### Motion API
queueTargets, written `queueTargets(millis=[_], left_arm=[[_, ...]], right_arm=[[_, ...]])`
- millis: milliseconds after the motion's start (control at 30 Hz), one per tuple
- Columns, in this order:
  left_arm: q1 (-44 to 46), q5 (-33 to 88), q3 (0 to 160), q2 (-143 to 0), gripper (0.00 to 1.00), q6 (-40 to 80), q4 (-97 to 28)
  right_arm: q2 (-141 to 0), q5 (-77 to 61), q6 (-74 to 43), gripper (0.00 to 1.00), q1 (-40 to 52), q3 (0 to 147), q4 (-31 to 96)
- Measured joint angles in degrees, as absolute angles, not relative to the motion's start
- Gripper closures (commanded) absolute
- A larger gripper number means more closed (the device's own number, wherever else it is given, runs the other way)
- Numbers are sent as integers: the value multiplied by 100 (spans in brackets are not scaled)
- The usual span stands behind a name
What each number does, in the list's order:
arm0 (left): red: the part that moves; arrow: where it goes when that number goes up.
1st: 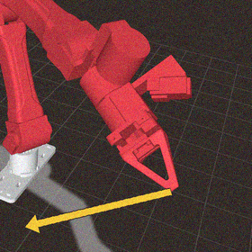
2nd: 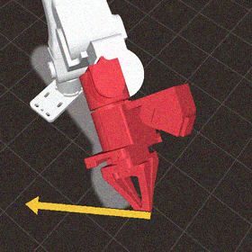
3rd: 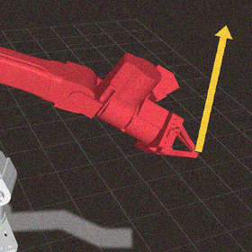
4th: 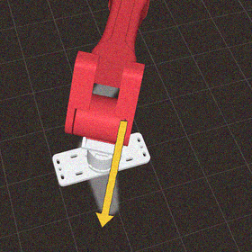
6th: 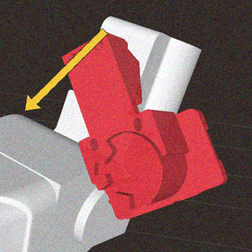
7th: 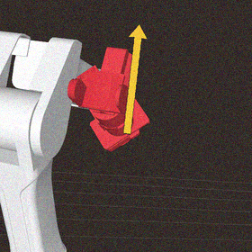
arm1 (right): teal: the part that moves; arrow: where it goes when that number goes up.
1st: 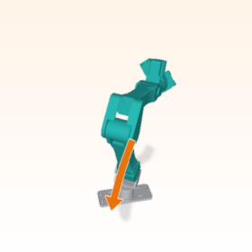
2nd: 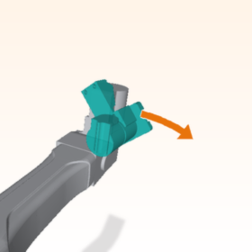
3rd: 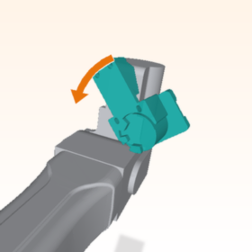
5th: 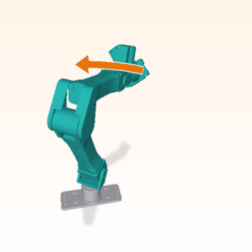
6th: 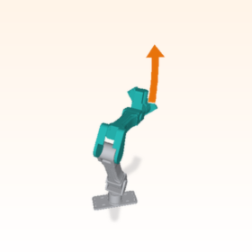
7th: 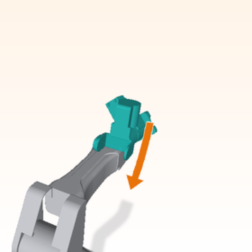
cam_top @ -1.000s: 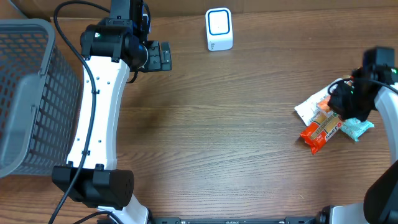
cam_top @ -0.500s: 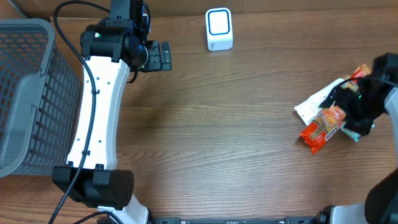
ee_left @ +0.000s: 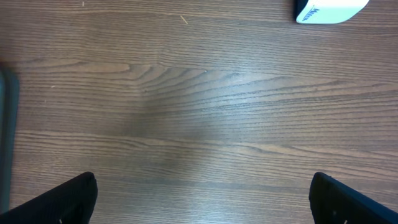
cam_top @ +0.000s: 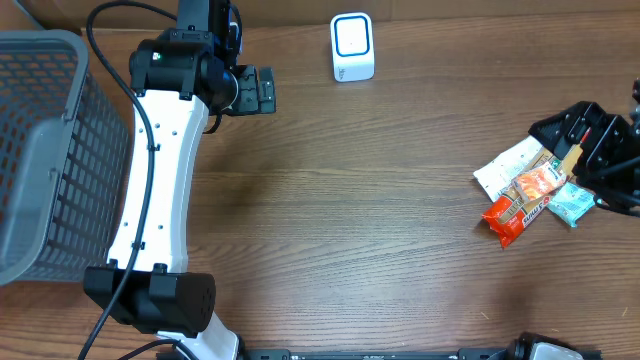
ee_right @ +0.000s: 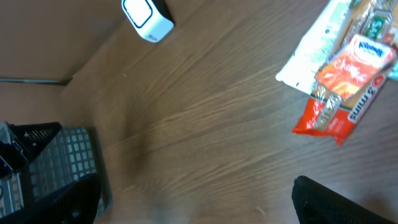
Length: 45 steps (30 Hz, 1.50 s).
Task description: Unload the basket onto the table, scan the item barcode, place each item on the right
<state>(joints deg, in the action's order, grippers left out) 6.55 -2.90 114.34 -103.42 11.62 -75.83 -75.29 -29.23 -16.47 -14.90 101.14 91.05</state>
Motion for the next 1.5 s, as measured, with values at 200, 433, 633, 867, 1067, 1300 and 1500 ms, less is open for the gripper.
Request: queueTargets(millis=[200, 433, 633, 867, 1067, 1300, 1500], left_arm=[[652, -290, 11434, -10342, 0, 1162, -7583], [652, -287, 11434, -10342, 0, 1162, -7583], [652, -290, 11434, -10342, 0, 1162, -7583], [652, -309, 11434, -10342, 0, 1162, -7579], [652, -309, 11434, -10342, 0, 1162, -7579], [652, -309, 11434, -10342, 0, 1162, -7583], [652, -309, 11434, -10342, 0, 1162, -7583]], right_arm=[[-7494, -2373, -1533, 0, -1341, 10114, 9080], [-6716, -1291, -1271, 0, -856, 9800, 8034], [-5221, -845, -725, 0, -421, 7896, 5546], [-2864, -751, -528, 0, -408, 4066, 2152], [-1337, -755, -489, 0, -316, 1804, 561], [-447, -755, -486, 0, -62, 392, -73], [-198, -757, -484, 0, -34, 106, 71]])
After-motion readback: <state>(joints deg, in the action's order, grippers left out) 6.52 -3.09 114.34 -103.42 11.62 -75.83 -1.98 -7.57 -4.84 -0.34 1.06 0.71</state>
